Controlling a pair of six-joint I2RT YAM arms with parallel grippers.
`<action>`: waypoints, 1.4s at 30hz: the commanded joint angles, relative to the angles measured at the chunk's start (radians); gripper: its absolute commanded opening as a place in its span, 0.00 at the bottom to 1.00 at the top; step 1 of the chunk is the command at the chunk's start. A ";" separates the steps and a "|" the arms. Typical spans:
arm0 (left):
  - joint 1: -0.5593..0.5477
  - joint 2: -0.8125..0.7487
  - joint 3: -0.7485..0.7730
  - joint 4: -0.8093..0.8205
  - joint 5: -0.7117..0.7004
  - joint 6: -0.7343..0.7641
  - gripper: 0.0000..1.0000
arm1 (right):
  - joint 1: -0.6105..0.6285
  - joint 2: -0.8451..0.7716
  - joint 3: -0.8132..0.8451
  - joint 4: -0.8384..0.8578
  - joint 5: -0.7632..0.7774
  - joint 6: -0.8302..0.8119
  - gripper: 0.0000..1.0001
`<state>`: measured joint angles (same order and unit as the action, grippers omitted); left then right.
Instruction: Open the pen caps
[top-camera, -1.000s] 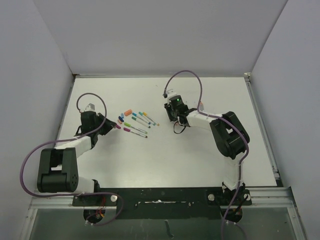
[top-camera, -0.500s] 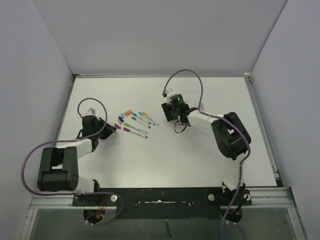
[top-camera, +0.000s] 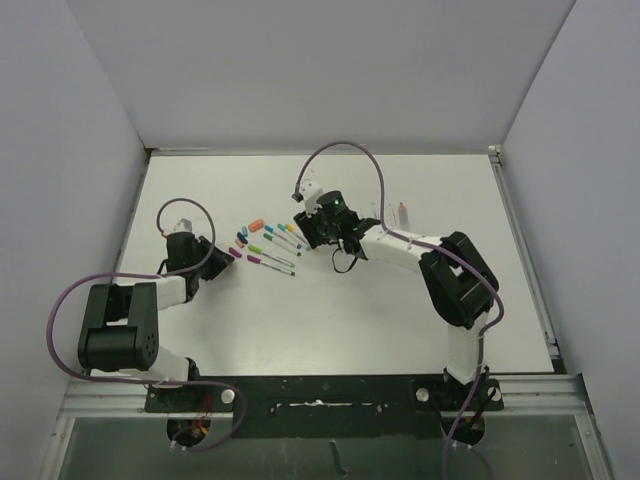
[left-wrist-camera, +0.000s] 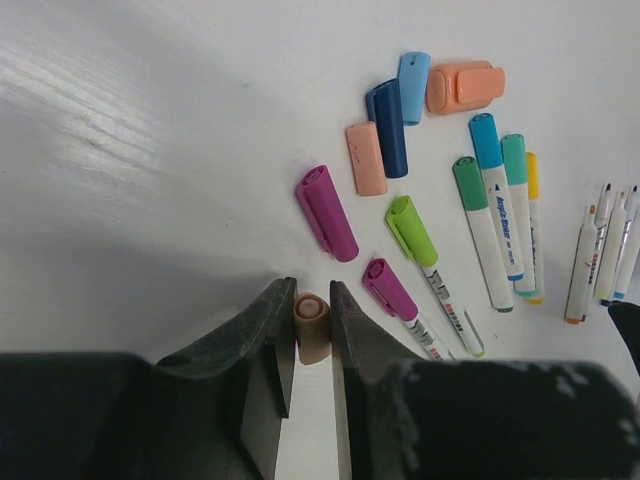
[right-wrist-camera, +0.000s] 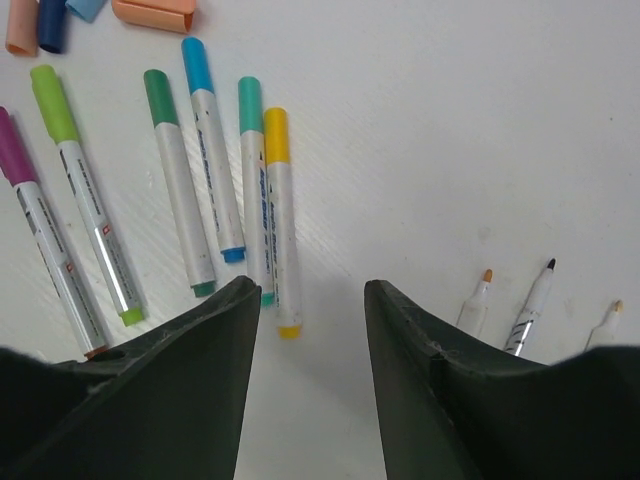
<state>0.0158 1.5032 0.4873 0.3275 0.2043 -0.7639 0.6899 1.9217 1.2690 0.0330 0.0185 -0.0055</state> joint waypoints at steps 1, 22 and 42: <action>0.008 0.005 0.002 0.072 -0.007 -0.008 0.20 | 0.010 0.038 0.084 0.012 -0.003 -0.027 0.47; 0.030 -0.285 -0.071 0.048 -0.005 -0.038 0.61 | 0.010 0.130 0.134 0.002 0.027 -0.039 0.47; 0.032 -0.560 -0.048 -0.142 0.005 -0.018 0.75 | -0.004 0.173 0.147 0.003 0.014 -0.037 0.47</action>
<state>0.0410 0.9504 0.4038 0.1658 0.1879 -0.7891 0.6933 2.0876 1.3724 0.0055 0.0334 -0.0311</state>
